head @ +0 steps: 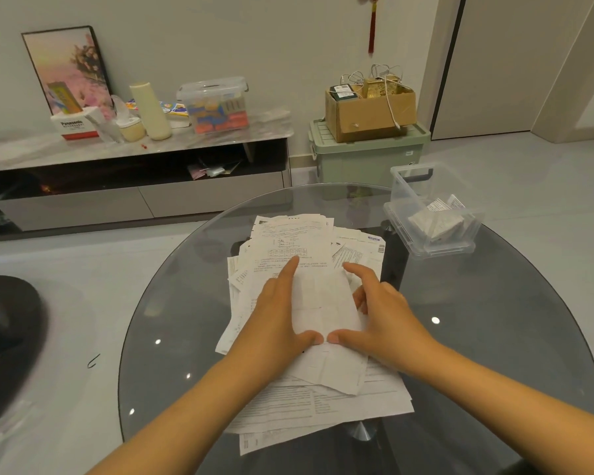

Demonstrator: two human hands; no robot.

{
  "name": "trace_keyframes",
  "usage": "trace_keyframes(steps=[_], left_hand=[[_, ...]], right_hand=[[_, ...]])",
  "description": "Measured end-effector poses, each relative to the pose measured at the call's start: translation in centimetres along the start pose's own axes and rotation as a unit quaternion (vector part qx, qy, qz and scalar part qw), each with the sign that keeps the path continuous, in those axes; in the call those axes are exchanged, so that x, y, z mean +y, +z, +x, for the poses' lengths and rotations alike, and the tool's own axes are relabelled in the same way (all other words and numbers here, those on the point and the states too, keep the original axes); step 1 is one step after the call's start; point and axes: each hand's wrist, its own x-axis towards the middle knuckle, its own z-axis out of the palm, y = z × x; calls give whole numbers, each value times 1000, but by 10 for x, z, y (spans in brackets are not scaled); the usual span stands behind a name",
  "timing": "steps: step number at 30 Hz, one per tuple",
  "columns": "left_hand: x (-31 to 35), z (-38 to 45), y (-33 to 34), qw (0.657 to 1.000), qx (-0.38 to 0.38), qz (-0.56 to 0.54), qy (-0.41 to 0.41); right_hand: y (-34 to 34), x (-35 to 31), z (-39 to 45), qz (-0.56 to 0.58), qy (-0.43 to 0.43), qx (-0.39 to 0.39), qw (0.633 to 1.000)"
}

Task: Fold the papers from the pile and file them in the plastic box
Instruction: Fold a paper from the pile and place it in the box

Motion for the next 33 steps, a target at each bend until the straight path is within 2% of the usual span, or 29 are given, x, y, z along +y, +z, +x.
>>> trace_keyframes(steps=[5, 9, 13, 17, 22, 28, 33], left_hand=[[-4, 1, -2, 997, 4, 67, 25], [-11, 2, -8, 984, 12, 166, 69], [-11, -1, -11, 962, -39, 236, 131], [-11, -6, -13, 965, -60, 215, 138], [-11, -6, -15, 967, -48, 206, 145], [-7, -7, -17, 976, -20, 161, 146], [-2, -8, -16, 986, 27, 109, 121]], right_hand=[[-4, 5, 2, -4, -3, -33, 999], [-7, 11, 2, -21, -23, -53, 998], [-14, 12, 2, -134, -71, -52, 987], [-19, 12, 0, -179, -124, -59, 974], [-19, 12, -2, -202, -170, -49, 963], [-17, 12, -3, -168, -198, -12, 966], [-15, 7, -5, -132, -184, 50, 973]])
